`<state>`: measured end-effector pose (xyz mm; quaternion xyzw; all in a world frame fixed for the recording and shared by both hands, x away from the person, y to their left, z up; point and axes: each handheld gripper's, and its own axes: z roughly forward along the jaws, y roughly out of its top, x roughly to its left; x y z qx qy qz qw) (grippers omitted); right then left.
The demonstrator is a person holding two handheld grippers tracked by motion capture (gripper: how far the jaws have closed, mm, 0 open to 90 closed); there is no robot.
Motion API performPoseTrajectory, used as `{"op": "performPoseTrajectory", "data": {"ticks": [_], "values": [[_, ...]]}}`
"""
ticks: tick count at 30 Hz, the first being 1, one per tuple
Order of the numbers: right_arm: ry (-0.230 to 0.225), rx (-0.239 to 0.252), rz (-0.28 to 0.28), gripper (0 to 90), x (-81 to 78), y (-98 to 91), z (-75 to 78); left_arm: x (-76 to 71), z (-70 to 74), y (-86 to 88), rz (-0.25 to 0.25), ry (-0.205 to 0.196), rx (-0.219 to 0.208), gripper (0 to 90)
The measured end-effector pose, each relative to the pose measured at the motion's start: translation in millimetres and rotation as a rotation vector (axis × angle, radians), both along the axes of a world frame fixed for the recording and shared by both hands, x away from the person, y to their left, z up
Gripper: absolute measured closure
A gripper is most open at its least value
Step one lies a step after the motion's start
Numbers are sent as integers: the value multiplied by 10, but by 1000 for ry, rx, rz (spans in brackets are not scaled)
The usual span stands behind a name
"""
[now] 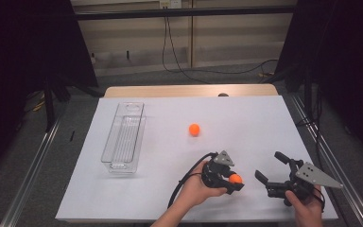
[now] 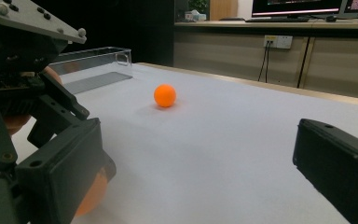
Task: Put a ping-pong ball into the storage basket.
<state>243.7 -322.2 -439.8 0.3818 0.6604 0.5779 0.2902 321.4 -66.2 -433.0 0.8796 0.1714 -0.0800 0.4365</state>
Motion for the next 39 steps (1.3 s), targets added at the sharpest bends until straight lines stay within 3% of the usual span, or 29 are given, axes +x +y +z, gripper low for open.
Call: {"op": "performPoseTrajectory", "data": {"ticks": [33, 39], "values": [[6, 4, 13, 15, -1, 36, -1, 198, 185, 442, 117, -18, -53, 508], [3, 4, 16, 16, -5, 43, 2, 245, 212, 533, 144, -28, -40, 508]]}}
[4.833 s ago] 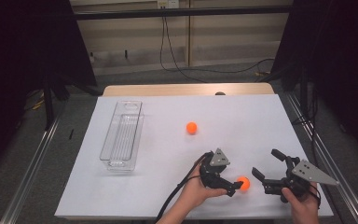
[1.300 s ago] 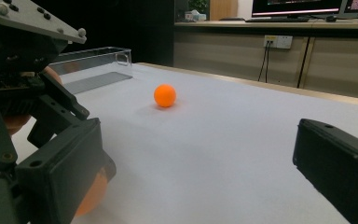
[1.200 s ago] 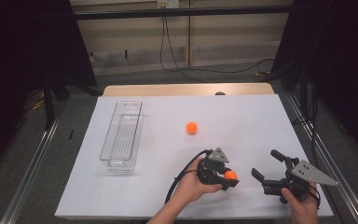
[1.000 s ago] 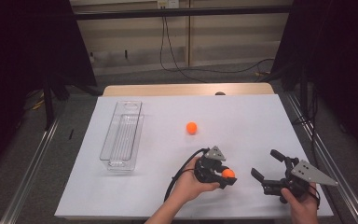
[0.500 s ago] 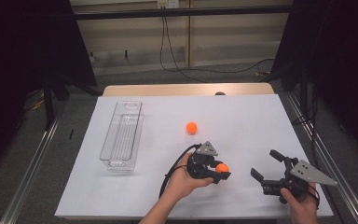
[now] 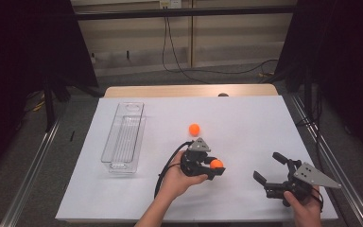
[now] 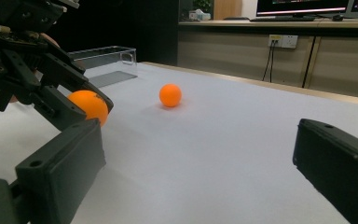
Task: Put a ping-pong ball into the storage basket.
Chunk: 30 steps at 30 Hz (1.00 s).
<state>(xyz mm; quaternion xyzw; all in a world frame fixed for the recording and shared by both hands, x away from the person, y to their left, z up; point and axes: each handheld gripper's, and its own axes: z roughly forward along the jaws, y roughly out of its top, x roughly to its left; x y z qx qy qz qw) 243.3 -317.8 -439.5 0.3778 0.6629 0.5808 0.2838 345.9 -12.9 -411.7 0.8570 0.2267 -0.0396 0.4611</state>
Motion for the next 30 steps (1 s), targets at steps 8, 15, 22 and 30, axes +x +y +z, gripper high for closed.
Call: {"op": "performPoseTrajectory", "data": {"ticks": [8, 15, 22, 30], "values": [[2, 2, -3, 15, -6, -4, 2, 39, 13, 77, 22, 4, 2, 508], [0, -3, 2, 15, -3, 12, 2, 61, 49, 144, 37, -8, 6, 508], [7, -15, 5, 15, 14, 26, -9, 77, 76, 184, 45, -17, 2, 508], [12, -13, 6, 15, 21, 32, -6, 118, 84, 272, 67, -26, 5, 507]]}}
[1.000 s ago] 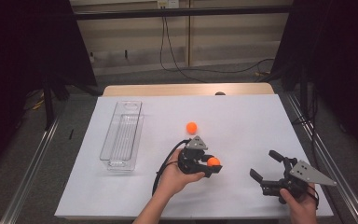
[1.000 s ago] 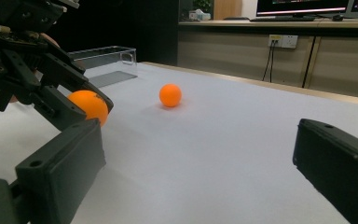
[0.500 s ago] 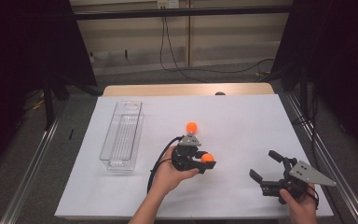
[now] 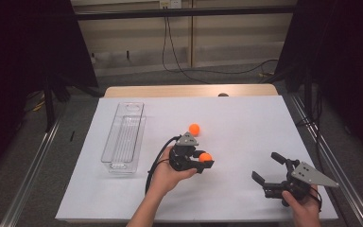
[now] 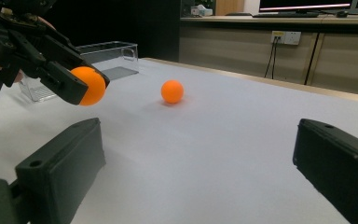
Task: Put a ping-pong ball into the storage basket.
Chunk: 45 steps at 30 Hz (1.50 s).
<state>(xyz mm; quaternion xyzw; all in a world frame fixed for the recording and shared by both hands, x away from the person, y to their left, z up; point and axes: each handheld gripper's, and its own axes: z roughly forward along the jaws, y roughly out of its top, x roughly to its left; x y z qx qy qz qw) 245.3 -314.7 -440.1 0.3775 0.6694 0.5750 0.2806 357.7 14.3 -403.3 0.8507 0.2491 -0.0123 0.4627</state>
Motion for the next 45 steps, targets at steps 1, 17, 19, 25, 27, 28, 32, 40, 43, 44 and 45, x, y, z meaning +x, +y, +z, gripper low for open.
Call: {"op": "performPoseTrajectory", "data": {"ticks": [1, 17, 19, 25, 27, 28, 32, 40, 43, 44, 45], "values": [[0, 0, 0, 15, 0, 0, 0, 0, 0, 0, 0, 0, 0, 507], [8, -8, 7, 15, -3, 17, -11, 71, 66, 135, 41, -8, -8, 507], [9, -8, 9, 15, -7, 27, -11, 76, 70, 150, 48, -8, -9, 507], [7, -11, 20, 15, -13, 33, -11, 93, 75, 177, 66, -9, 1, 506], [3, -10, 20, 15, -17, 29, -7, 100, 78, 187, 69, -11, 3, 506], [2, -13, 21, 15, -17, 26, -7, 104, 79, 193, 73, -13, 3, 507], [7, -10, 22, 15, -15, 29, -8, 120, 88, 233, 86, -9, 4, 507], [5, -17, 29, 17, -14, 45, -10, 145, 108, 312, 110, -13, 2, 506], [5, -17, 29, 17, -12, 46, -9, 151, 113, 326, 114, -11, -2, 507], [5, -17, 29, 17, -13, 45, -7, 155, 112, 330, 117, -10, -2, 506], [3, -20, 30, 17, -14, 43, -7, 157, 110, 333, 121, -11, -1, 506]]}}
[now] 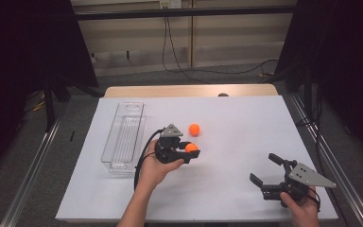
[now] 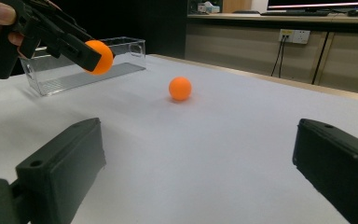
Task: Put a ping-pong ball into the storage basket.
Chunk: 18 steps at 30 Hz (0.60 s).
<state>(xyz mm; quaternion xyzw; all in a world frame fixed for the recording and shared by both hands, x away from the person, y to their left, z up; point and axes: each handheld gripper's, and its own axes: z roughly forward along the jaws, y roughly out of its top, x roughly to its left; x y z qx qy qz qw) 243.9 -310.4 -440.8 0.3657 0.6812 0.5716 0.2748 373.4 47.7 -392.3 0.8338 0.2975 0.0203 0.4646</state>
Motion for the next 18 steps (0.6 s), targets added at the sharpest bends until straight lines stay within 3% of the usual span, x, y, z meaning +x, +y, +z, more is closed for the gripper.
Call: {"op": "performPoseTrajectory", "data": {"ticks": [18], "values": [[-3, 4, 7, 17, -6, 0, 4, 29, 25, 88, 30, -1, 8, 506]]}}
